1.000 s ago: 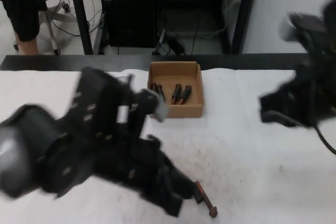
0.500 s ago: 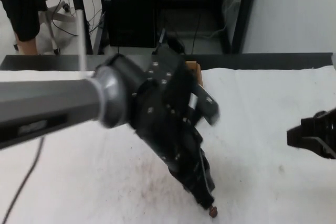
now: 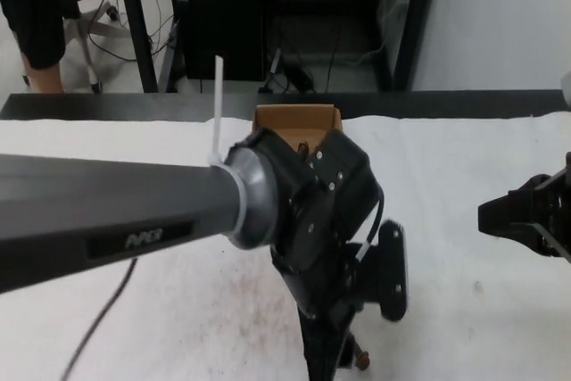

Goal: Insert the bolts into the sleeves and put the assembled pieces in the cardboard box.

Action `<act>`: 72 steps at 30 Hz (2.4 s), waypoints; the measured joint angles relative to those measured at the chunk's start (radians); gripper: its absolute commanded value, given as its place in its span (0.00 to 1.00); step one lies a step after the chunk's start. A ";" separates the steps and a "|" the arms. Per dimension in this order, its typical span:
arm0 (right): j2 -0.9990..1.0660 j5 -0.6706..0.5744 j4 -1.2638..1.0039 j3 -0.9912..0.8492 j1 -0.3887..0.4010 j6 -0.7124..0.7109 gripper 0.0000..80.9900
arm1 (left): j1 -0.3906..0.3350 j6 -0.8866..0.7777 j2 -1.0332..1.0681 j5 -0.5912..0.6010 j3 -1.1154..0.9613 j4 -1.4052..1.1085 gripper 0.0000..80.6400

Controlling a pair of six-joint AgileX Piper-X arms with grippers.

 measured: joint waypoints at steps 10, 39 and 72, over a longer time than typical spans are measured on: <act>0.000 0.000 0.000 0.000 0.000 0.002 0.01 | -0.026 0.099 0.055 0.027 -0.007 -0.011 0.61; 0.000 -0.041 0.000 0.000 0.000 0.001 0.01 | -0.072 0.096 0.127 -0.052 -0.044 -0.077 0.00; 0.000 -0.041 0.000 0.000 0.000 0.001 0.01 | 0.166 -1.161 0.156 -0.074 -0.300 0.062 0.00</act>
